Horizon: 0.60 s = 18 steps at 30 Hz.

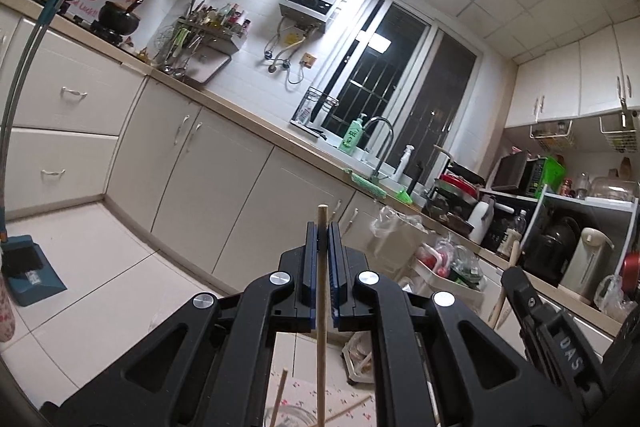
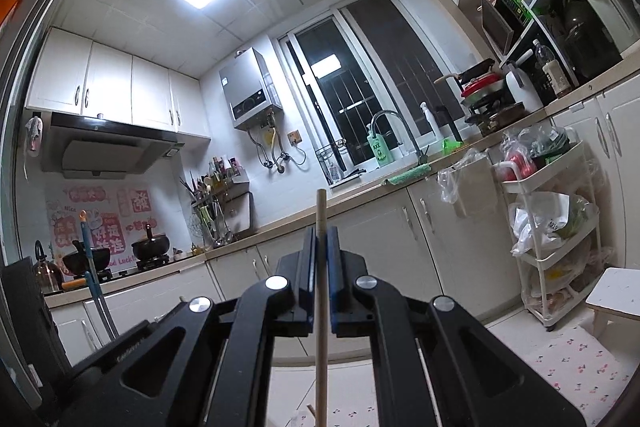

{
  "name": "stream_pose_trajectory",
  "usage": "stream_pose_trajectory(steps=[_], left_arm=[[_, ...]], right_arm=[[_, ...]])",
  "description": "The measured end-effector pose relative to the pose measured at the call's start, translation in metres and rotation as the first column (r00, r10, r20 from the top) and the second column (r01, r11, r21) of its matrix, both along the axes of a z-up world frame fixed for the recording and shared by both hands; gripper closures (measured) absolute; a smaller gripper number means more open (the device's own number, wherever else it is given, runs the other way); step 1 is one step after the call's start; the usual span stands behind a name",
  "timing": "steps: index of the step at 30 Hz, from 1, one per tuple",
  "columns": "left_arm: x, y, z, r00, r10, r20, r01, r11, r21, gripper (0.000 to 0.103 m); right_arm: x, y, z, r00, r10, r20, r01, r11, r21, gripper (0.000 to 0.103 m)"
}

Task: Organize utensils
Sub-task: 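Raise both held sticks above the glass jar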

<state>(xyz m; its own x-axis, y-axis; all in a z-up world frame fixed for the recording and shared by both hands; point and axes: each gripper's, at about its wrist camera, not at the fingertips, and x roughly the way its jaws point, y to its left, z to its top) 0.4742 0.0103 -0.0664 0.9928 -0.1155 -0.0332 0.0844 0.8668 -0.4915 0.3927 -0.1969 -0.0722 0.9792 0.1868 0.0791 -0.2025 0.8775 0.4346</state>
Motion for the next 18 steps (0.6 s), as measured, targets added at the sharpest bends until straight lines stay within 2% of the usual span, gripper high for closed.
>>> stream_pose_trajectory(steps=[7, 12, 18], left_arm=[[0.021, 0.001, -0.024, 1.000, 0.005, -0.027, -0.005, 1.000, 0.009, 0.098], [0.020, 0.012, -0.039, 0.998, 0.005, -0.056, -0.005, 1.000, -0.004, 0.098], [0.003, 0.012, -0.031, 1.000, -0.011, -0.029, 0.011, 1.000, 0.011, 0.098]], right_arm=[[0.023, -0.003, -0.027, 0.998, 0.004, -0.060, -0.003, 1.000, 0.008, 0.097], [0.029, -0.005, -0.038, 0.996, 0.011, -0.090, -0.007, 0.999, 0.034, 0.097], [0.035, -0.004, -0.040, 0.994, 0.019, -0.105, -0.013, 0.998, 0.054, 0.097]])
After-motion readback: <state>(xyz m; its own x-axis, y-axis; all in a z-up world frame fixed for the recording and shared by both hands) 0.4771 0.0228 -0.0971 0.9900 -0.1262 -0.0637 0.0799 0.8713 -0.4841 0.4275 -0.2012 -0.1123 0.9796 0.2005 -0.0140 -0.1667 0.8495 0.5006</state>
